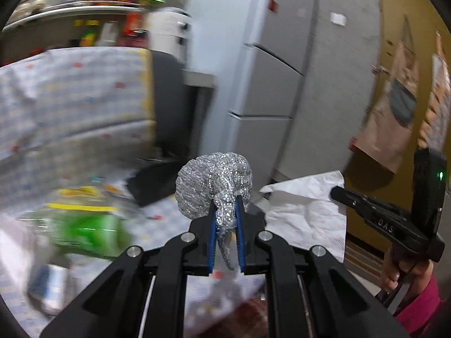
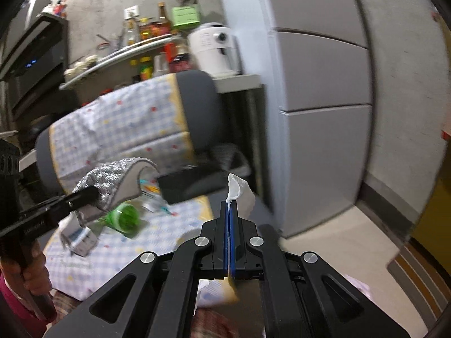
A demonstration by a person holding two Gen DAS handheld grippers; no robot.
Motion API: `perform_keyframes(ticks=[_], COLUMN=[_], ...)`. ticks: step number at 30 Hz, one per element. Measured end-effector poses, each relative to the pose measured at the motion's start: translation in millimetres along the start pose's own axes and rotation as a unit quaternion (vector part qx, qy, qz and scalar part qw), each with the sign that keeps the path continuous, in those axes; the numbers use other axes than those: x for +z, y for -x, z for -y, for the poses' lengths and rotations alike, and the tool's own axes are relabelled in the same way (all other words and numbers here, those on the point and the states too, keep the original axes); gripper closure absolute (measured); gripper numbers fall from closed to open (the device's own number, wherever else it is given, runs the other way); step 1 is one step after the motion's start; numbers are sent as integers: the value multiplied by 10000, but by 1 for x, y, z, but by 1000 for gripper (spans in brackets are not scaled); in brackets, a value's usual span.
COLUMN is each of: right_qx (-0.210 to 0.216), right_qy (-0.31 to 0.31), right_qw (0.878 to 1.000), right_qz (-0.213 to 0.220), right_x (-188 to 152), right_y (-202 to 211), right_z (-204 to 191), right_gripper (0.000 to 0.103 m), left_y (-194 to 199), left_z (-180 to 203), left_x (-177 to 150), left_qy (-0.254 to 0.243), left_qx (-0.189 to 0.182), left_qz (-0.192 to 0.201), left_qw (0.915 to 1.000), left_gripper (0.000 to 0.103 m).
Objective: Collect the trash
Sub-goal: 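Carry both items over the pink bin and open both grippers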
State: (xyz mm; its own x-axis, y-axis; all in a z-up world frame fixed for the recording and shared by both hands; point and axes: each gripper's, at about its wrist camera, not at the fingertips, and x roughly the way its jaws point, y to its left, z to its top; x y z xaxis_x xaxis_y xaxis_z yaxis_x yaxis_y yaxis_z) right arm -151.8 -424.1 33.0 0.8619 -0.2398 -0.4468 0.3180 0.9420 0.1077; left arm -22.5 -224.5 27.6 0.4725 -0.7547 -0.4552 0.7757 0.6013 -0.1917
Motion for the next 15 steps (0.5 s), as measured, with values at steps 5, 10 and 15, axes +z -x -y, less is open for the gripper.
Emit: perform_keyframes(ticks=[5, 10, 15], right_qx=[-488, -892, -1060], right_qy=[-243, -437, -768], right_qw=[9984, 9946, 9896], right_qz=[-135, -302, -592], right_x=[-22, -49, -78], right_y=[21, 31, 23], right_z=[38, 71, 104], right_gripper=[102, 102, 102], left_y=[-40, -72, -97], left_z=[56, 112, 134], left_x=[-18, -44, -62], left_qy=[-357, -803, -962], left_qx=[-612, -1027, -1129], left_qz=[-283, -658, -971], left_qw=[9971, 9893, 9842], left_gripper=[93, 93, 93])
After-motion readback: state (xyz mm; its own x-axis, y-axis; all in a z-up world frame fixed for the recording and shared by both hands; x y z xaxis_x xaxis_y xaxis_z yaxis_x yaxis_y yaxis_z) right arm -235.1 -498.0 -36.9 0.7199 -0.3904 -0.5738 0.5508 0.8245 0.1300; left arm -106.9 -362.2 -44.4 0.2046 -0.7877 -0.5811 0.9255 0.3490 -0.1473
